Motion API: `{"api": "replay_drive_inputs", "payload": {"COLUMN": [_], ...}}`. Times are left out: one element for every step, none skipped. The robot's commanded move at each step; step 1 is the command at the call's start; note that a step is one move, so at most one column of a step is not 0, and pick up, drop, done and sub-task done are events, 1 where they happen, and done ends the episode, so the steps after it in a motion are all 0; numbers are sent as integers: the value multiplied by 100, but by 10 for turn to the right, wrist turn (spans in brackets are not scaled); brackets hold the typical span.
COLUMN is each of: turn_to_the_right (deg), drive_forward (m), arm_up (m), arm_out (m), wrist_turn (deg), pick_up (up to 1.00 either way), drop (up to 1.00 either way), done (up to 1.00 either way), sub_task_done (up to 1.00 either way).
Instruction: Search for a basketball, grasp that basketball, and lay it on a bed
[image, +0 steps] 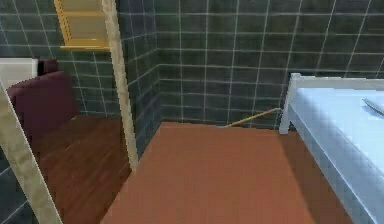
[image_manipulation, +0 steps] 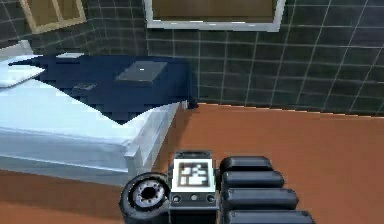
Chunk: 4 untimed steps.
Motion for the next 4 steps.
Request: {"api": "replay_drive_inputs", "payload": {"turn_to_the_right": [0, -90, 0, -450], "drive_forward": [100, 0, 10, 0], "arm_up": [0, 0, 0, 0], "arm_out": [0, 0, 0, 0], "wrist_turn": [0, 0, 0, 0], "pick_up": [0, 0, 0, 0], "drop": [0, 0, 0, 0], "done": [0, 0, 0, 0], "sub_task_done": [0, 0, 0, 0]}}
